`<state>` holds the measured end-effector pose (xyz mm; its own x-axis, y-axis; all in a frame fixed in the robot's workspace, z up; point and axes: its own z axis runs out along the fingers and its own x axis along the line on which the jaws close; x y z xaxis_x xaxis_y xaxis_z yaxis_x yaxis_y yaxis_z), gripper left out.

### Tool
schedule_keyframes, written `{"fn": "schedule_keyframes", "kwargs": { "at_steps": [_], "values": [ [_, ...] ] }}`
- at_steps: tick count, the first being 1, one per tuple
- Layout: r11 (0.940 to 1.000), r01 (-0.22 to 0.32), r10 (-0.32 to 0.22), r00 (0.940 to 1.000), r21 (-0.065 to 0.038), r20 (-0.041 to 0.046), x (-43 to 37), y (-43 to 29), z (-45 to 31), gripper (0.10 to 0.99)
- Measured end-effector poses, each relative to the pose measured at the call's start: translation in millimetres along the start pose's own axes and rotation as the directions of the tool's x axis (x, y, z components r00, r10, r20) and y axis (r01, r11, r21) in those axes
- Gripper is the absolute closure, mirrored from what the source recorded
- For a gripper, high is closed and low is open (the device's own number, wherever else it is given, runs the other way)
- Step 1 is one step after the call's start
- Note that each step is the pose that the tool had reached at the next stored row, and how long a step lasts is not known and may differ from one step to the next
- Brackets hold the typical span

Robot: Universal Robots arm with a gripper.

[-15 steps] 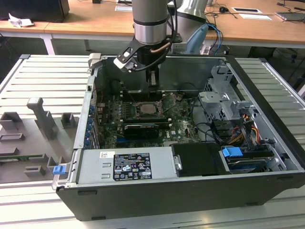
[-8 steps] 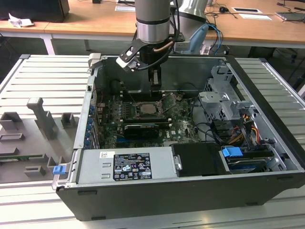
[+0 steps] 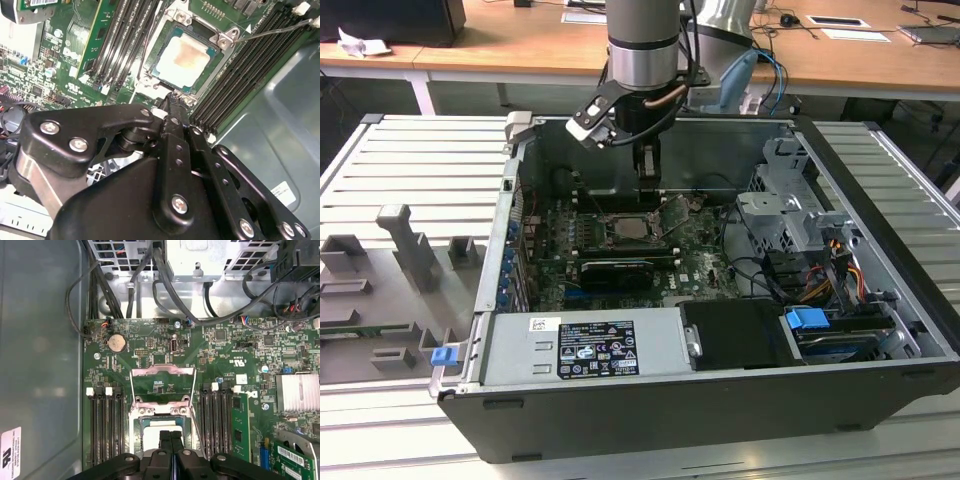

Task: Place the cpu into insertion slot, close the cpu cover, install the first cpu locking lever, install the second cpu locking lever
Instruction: 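Close the cpu cover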

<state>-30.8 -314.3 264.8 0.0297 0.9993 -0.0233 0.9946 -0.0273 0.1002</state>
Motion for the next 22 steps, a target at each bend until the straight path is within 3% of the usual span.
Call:
{"fn": "schedule_keyframes", "kwargs": {
  "at_steps": [3,13,22],
  "values": [
    [1.0,0.0,0.0,1.0,0.0,0.0016,0.2,6.4,0.6,0.98],
    [1.0,0.0,0.0,1.0,0.0,0.0019,0.5,17.0,-2.9,0.98],
    [1.0,0.0,0.0,1.0,0.0,0.002,1.1,38.1,-0.9,0.98]
  ]
}}
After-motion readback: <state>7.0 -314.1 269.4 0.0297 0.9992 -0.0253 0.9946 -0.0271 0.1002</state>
